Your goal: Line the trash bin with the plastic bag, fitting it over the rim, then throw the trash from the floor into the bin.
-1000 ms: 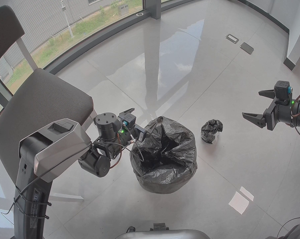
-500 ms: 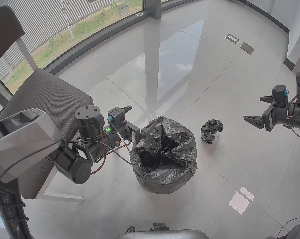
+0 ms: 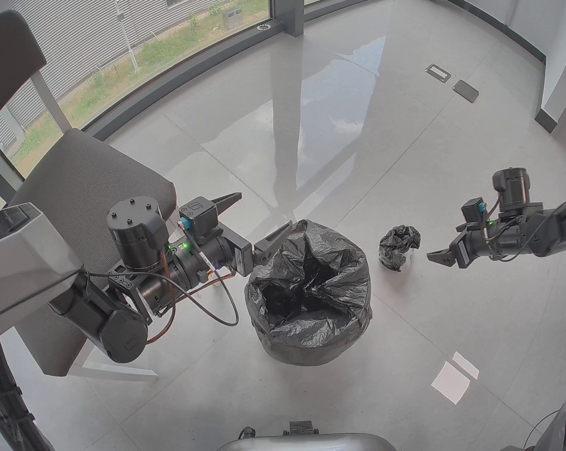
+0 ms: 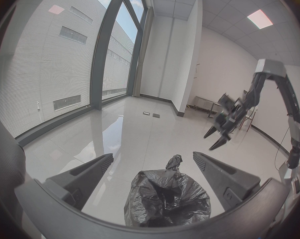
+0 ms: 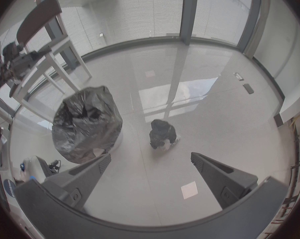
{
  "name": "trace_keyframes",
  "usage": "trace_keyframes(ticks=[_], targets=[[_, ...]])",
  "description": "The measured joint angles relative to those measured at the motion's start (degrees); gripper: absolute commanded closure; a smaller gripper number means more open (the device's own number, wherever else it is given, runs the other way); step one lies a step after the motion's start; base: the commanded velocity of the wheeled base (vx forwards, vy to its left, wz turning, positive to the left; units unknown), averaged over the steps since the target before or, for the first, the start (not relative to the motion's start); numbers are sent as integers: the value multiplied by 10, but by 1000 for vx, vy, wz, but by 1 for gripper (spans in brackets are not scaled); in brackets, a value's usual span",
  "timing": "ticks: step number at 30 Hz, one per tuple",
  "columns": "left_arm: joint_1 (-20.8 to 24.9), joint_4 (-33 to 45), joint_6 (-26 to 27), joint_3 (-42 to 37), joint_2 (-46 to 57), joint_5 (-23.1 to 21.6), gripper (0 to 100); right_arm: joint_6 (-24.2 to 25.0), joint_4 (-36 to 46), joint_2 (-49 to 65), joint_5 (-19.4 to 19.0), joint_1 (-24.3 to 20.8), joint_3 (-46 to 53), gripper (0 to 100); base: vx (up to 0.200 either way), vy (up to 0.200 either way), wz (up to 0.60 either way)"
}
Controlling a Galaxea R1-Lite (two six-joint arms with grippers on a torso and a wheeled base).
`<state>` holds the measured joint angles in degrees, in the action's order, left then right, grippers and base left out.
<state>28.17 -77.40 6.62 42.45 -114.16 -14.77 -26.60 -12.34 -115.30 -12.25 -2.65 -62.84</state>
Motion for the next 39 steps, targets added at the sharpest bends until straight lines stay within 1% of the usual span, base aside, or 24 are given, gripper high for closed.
trace_keyframes(ticks=[4, 15, 24, 29, 30, 34, 39], targets=[[11, -37, -9, -31, 7, 1, 0, -15, -9, -66, 4, 7, -32, 0, 0, 0, 0], [39, -50, -13, -44, 5, 4, 0, -28, -31, -194, 2, 18, -155, 0, 0, 0, 0], [52, -69, -12, -40, -8, 6, 0, -27, -110, -280, -27, 16, -220, 0, 0, 0, 0], [55, -79, -11, -40, -19, 8, 0, -26, -119, -317, -30, 13, -259, 0, 0, 0, 0], [55, -82, -11, -41, -20, 9, 0, -26, -122, -325, -30, 13, -268, 100, 0, 0, 0], [56, -89, -9, -42, -28, 11, 0, -26, -142, -349, -30, 13, -288, 100, 0, 0, 0], [56, -89, -10, -43, -31, 11, 0, -26, -142, -358, -30, 14, -287, 100, 0, 0, 0]])
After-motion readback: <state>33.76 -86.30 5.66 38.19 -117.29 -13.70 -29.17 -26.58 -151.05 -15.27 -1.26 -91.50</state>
